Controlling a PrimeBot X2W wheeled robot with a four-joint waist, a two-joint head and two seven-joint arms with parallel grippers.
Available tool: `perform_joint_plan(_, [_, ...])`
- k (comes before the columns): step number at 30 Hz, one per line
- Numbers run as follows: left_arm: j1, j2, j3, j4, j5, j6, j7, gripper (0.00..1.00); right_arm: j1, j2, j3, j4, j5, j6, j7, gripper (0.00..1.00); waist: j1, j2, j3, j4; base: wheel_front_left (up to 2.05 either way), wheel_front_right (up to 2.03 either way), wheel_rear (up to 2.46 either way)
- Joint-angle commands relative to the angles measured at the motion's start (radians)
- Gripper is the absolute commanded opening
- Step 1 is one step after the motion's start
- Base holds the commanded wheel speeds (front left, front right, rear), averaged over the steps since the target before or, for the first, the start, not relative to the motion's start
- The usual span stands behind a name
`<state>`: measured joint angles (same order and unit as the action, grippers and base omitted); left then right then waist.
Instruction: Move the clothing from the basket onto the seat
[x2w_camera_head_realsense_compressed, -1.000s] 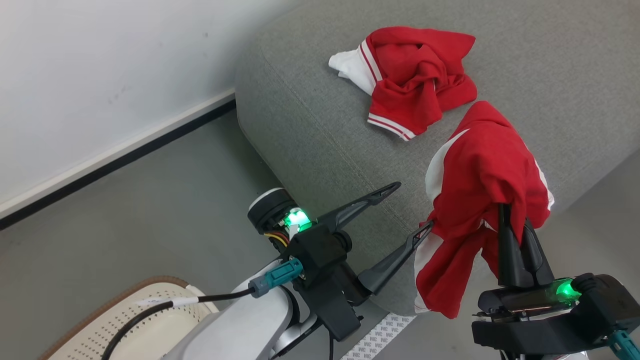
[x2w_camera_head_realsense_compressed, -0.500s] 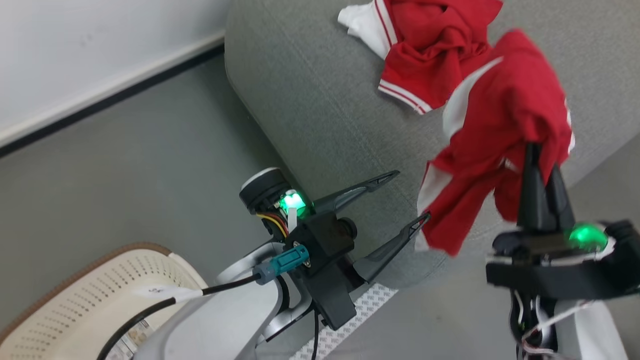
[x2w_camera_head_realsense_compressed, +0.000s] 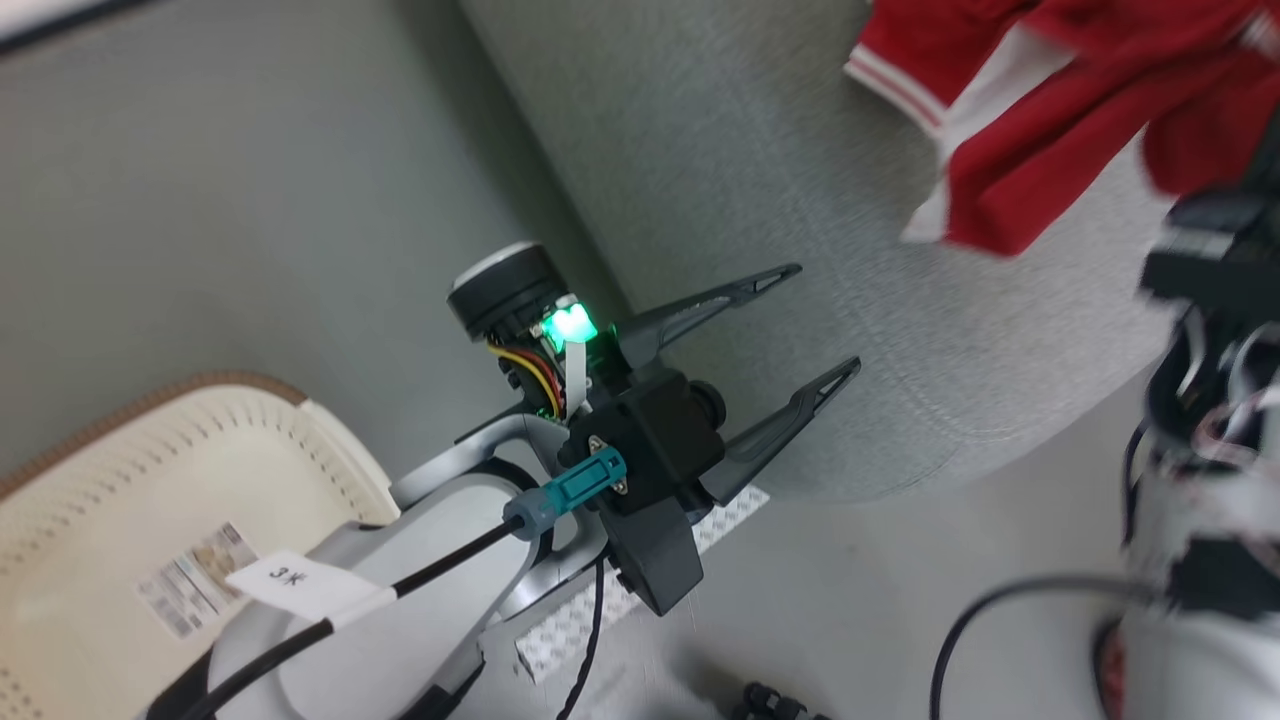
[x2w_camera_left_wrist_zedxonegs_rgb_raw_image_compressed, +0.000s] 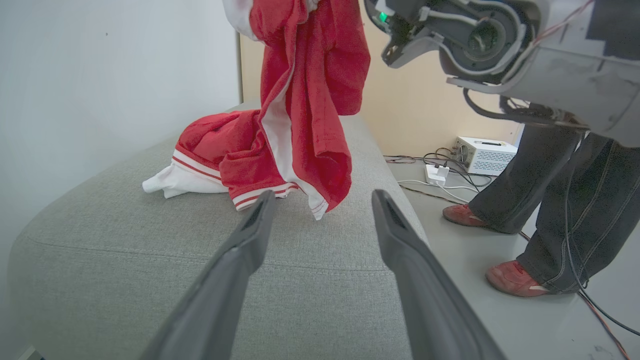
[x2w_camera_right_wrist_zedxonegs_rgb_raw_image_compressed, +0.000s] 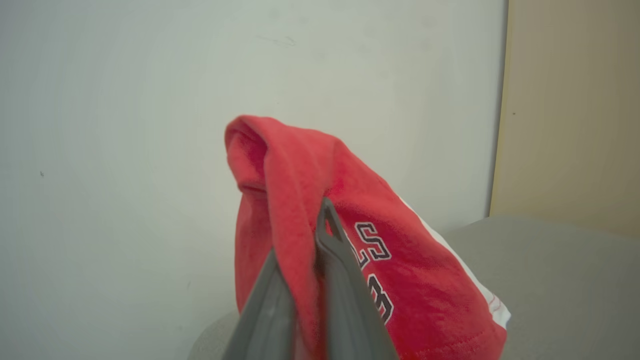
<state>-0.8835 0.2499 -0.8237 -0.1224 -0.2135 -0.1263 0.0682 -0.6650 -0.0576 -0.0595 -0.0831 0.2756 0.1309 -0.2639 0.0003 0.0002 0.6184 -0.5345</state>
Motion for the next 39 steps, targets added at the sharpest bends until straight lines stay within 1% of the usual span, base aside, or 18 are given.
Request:
perform_joint_plan(1, [-0.02,0.011,-0.004,-0.011,0.002,-0.002,0.006,1.0,-0.043,-0.022,-0.012,0.015,0.003,0.0,-0.001,0.0,-0.0003,-0.0002,0.091,0.023,0.0,0.0,0.0])
perform_joint_plan(3, [-0.039,0.017,-0.01,-0.019,0.003,-0.002,0.016,1.0,-0.105,-0.042,-0.036,0.039,0.015,0.0,-0.001,0.0,-0.0003,-0.0002,0.118,0.027,0.0,0.0,0.0])
perform_joint_plan(9, [-0.087,0.028,-0.031,-0.046,-0.01,-0.002,0.043,1.0,-0.28,-0.144,-0.111,0.073,0.033,0.0,-0.001,0.0,-0.0003,-0.0002,0.177,0.043,0.0,0.0,0.0])
perform_joint_plan(10, [-0.087,0.028,-0.031,-0.046,-0.01,-0.002,0.043,1.0,-0.28,-0.144,-0.111,0.073,0.033,0.0,-0.001,0.0,-0.0003,-0.0002,0.177,0.043,0.0,0.0,0.0])
perform_joint_plan(12, [-0.098,0.031,-0.037,-0.053,-0.015,-0.003,0.052,1.0,-0.338,-0.191,-0.135,0.087,0.04,0.0,-0.001,0.0,-0.0003,-0.0002,0.189,0.05,0.0,0.0,0.0])
perform_joint_plan(14, [-0.103,0.037,-0.038,-0.061,-0.02,-0.003,0.061,1.0,-0.382,-0.258,-0.126,0.101,0.007,0.0,-0.001,0.0,-0.0003,-0.0002,0.2,0.056,0.0,0.0,0.0])
perform_joint_plan(17, [-0.098,0.05,-0.03,-0.075,-0.018,0.006,0.07,1.0,-0.423,-0.309,-0.125,0.121,-0.021,0.0,-0.001,0.0,-0.0003,-0.0002,0.22,0.063,0.0,0.0,0.0])
perform_joint_plan(19, [-0.086,0.061,-0.028,-0.084,-0.017,0.011,0.069,1.0,-0.437,-0.328,-0.136,0.15,-0.024,0.0,0.0,0.0,-0.0003,-0.0002,0.228,0.066,0.0,0.0,0.0])
perform_joint_plan(21, [-0.075,0.069,-0.032,-0.091,-0.018,0.01,0.062,1.0,-0.425,-0.328,-0.14,0.209,-0.031,0.0,0.0,0.0,-0.0003,-0.0002,0.231,0.07,0.0,0.0,0.0])
perform_joint_plan(24, [-0.062,0.083,-0.04,-0.093,-0.023,0.009,0.056,1.0,-0.388,-0.273,-0.154,0.331,-0.034,0.0,0.0,0.0,-0.0003,-0.0002,0.228,0.067,0.0,0.0,0.0])
perform_joint_plan(26, [-0.059,0.083,-0.051,-0.093,-0.024,0.007,0.051,1.0,-0.38,-0.232,-0.188,0.429,-0.009,0.0,-0.001,0.0,-0.0003,-0.0002,0.218,0.07,0.0,0.0,0.0])
perform_joint_plan(29, [-0.063,0.074,-0.064,-0.094,-0.027,0.007,0.048,1.0,-0.378,-0.201,-0.214,0.573,-0.004,0.0,-0.001,0.0,-0.0003,-0.0002,0.207,0.077,0.0,0.0,0.0])
perform_joint_plan(31, [-0.069,0.075,-0.07,-0.093,-0.028,0.007,0.051,1.0,-0.392,-0.199,-0.221,0.647,-0.018,0.0,-0.001,0.0,-0.0003,-0.0002,0.204,0.082,0.0,0.0,0.0])
perform_joint_plan(34, [-0.073,0.077,-0.074,-0.092,-0.03,0.007,0.049,1.0,-0.411,-0.195,-0.222,0.702,-0.033,0.0,-0.001,0.0,-0.0003,-0.0002,0.2,0.087,0.0,0.0,0.0])
perform_joint_plan(39, [-0.067,0.083,-0.075,-0.085,-0.032,0.011,0.043,1.0,-0.421,-0.185,-0.239,0.739,-0.068,0.0,-0.001,0.0,-0.0003,-0.0002,0.188,0.09,0.0,0.0,0.0])
